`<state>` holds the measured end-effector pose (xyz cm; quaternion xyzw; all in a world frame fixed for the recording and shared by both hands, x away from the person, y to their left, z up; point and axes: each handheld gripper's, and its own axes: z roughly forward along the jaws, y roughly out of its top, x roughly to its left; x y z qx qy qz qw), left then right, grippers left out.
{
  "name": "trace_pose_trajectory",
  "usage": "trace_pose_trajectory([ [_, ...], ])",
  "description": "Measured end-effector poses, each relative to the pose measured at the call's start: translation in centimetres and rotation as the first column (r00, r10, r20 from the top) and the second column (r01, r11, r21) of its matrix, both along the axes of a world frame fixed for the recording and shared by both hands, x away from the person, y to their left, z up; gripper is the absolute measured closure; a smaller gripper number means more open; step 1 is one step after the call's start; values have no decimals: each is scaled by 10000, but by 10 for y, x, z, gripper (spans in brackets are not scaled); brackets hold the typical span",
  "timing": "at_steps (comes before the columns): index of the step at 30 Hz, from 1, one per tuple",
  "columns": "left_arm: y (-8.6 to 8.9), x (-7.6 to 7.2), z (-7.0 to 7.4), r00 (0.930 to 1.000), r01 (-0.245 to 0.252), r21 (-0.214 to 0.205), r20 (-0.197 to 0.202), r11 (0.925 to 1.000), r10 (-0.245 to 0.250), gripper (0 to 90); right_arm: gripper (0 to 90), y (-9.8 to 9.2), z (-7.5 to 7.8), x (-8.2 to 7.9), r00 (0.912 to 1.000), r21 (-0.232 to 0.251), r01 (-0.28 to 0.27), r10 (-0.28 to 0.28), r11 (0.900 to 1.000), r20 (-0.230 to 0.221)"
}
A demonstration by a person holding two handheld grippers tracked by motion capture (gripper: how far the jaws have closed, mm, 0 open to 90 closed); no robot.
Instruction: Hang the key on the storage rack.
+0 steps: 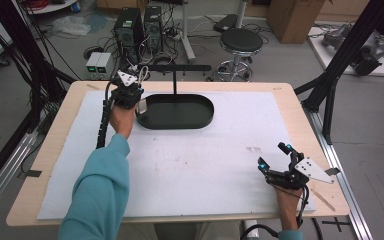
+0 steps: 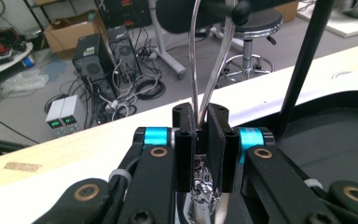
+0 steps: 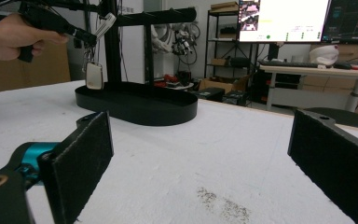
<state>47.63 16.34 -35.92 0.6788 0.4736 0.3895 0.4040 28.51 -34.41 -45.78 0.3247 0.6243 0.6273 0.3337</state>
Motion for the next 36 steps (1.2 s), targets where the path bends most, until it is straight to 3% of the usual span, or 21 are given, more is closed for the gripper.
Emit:
trace_pose_trajectory([
  [2, 1, 1, -2, 9998, -44, -76, -180, 10000, 43, 816, 59, 0, 0, 0, 10000, 7, -1, 1, 10000, -4],
  [8, 1, 4, -6, 9997, -65, 56, -215, 10000, 66, 816, 59, 0, 0, 0, 10000, 16, 3, -3, 10000, -10],
  [17, 3, 6, -8, 9994, 204, -222, -272, 9995, -210, 806, 59, 0, 0, 0, 10000, 3, 0, 0, 10000, 2],
  [20, 4, 7, -9, 9989, 413, -315, -202, 9987, -419, 763, 59, 0, 0, 0, 10000, 7, -4, 4, 10000, -5],
  [24, 10, 8, -10, 9954, 963, -386, 43, 9946, -962, 626, 59, 0, 0, 0, 10000, 2, -2, 2, 10000, 7],
  [27, 14, 8, -9, 9846, 1742, -465, 262, 9836, -1731, 446, 59, 0, 0, 0, 10000, -1, -4, 4, 10000, 6],
  [28, 15, 7, -8, 9804, 1955, -498, 357, 9794, -1939, 446, 59, 0, 0, 0, 10000, -1, -4, 4, 10000, 6],
  [31, 18, 4, -4, 9701, 2368, -618, 701, 9696, -2325, 183, 59, 0, 0, 0, 10000, -6, -5, 5, 10000, 12],
  [32, 20, 1, -2, 9628, 2627, -937, 915, 9603, -2544, 121, 59, 0, 0, 0, 10000, 11, -8, 8, 10000, -4],
  [34, 24, -5, 0, 9581, 2781, -1526, 1140, 9484, -2626, 17, 59, 0, 0, 0, 10000, 2, -4, 4, 10000, 6],
  [36, 28, -12, 3, 9443, 3196, -1558, 1338, 9346, -3007, 17, 59, 0, 0, 0, 10000, 2, -6, 6, 10000, 2],
])
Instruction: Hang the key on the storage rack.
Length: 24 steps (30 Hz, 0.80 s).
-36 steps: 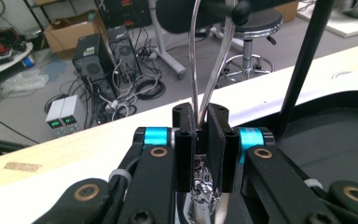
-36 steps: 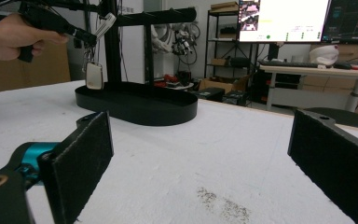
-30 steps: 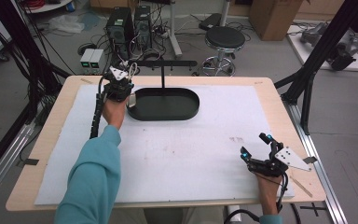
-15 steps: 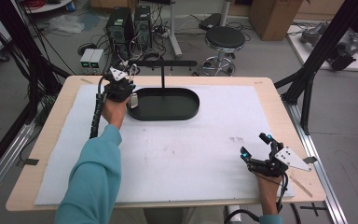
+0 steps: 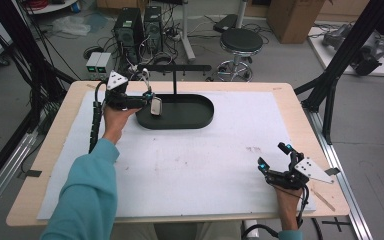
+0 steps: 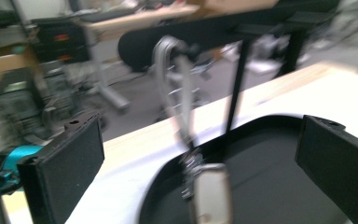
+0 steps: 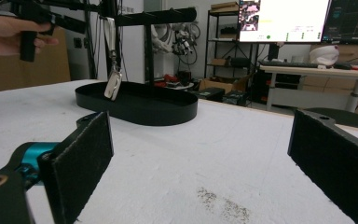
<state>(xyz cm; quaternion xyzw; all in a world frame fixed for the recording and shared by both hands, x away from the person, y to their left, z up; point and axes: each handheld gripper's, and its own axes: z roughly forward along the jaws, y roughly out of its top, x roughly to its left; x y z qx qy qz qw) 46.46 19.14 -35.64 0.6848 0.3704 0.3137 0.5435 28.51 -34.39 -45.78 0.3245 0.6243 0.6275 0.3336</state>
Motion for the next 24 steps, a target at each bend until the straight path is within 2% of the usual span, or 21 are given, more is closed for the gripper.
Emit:
trace_pose_trajectory([
  [3, 7, -13, 3, 9990, 435, -214, 67, 9988, -434, 17, 59, 0, 0, 0, 10000, 57, -16, 16, 10000, -71],
  [6, 16, -31, 6, 9962, 829, -197, 286, 9964, -823, 17, 60, 0, 0, 0, 10000, 25, -16, 16, 10000, -84],
  [11, 33, -60, 2, 9922, 1123, -265, 569, 9933, -1106, 17, 60, 0, 0, 0, 10000, 18, -21, 21, 10000, -70],
  [13, 40, -70, -1, 9920, 1167, -319, 524, 9927, -1149, 17, 59, 0, 0, 0, 10000, -26, 8, -8, 10000, 0],
  [15, 48, -84, -8, 9912, 1202, -489, 622, 9915, -1171, 17, 59, 0, 0, 0, 10000, -36, 11, -11, 10000, 4],
  [20, 63, -110, -27, 9912, 1224, -539, 567, 9910, -1193, 17, 59, 0, 0, 0, 10000, -29, 7, -7, 10000, 5],
  [22, 68, -118, -34, 9915, 1231, -648, 504, 9903, -1199, 17, 60, 0, 0, 0, 10000, -35, 12, -12, 10000, 2],
  [24, 71, -129, -42, 9921, 1137, -857, 634, 9898, -1085, 17, 59, 0, 0, 0, 10000, -37, 7, -7, 10000, -3],
])
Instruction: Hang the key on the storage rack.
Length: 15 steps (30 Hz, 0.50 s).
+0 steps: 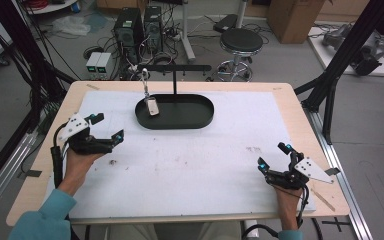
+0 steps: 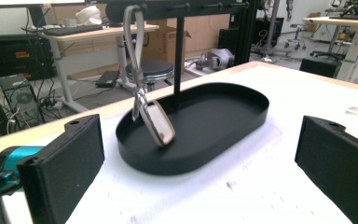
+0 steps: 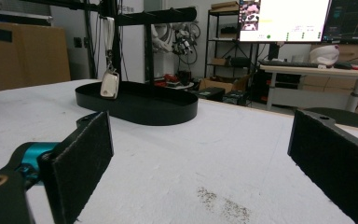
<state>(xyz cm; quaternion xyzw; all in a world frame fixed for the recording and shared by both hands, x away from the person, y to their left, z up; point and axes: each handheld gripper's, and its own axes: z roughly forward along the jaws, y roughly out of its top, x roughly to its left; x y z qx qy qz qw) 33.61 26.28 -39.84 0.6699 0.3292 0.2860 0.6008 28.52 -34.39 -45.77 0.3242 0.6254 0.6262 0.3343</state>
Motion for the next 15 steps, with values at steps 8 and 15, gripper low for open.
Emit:
trace_pose_trajectory([
  [8, 7, -41, -30, 9988, -52, -611, 483, 9981, 82, 17, 59, 1, 0, -1, 10000, 40, 6, -6, 10000, -97],
  [15, 11, -58, -52, 9971, -335, -838, 652, 9959, 390, 17, 60, 1, 0, -1, 9999, 56, 10, -10, 10000, -105],
])
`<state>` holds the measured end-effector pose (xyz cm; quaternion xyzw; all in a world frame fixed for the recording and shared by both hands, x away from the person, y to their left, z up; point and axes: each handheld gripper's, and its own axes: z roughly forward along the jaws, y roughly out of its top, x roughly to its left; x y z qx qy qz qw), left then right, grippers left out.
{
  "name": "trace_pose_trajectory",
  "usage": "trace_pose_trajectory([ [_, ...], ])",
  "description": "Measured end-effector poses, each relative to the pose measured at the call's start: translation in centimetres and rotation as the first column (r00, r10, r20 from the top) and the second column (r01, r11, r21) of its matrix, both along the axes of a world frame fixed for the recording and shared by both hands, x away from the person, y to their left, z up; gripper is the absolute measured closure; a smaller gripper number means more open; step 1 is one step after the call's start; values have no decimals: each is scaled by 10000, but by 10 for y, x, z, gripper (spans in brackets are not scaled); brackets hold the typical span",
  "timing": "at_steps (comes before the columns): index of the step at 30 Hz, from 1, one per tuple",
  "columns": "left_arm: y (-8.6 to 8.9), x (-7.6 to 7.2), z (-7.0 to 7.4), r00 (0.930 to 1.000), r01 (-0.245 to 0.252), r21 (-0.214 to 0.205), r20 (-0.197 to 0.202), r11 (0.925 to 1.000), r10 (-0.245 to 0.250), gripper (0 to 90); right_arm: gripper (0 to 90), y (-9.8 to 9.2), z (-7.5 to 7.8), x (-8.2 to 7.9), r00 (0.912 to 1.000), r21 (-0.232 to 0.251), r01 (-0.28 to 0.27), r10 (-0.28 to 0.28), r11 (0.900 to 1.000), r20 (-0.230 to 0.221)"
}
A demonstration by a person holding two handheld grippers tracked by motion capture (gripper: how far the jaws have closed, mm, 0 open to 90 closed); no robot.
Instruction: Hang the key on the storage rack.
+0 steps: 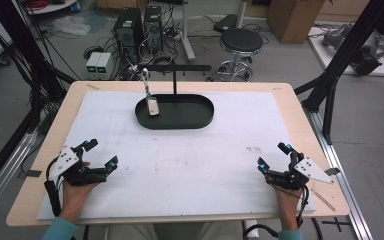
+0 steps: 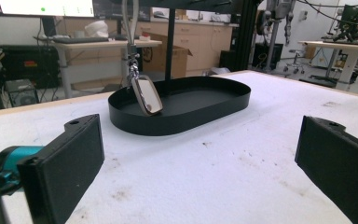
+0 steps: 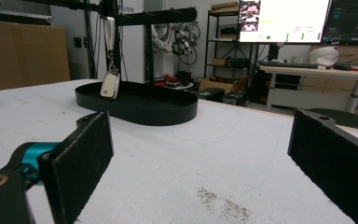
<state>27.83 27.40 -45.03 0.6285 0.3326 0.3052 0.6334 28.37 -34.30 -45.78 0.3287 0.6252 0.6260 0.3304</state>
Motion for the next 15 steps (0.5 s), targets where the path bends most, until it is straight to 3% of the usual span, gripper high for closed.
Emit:
trace_pose_trajectory([
  [2, 2, -2, -5, 9999, 57, -144, -94, 9999, -58, 17, 60, 0, 0, 0, 10000, -14, -20, 20, 10000, 70],
  [5, 2, -6, -7, 9996, -38, -210, 292, 9998, 45, 17, 60, 0, 0, 0, 10000, -13, -10, 10, 10000, 37],
  [9, 1, -7, -7, 9992, -61, -72, 406, 10000, 64, 17, 59, 0, 0, 0, 10000, -22, -1, 1, 10000, 15],
  [15, 2, -7, -8, 9989, -129, -214, 449, 9997, 138, 17, 60, 0, 0, 0, 10000, -6, 4, -4, 10000, 2],
])
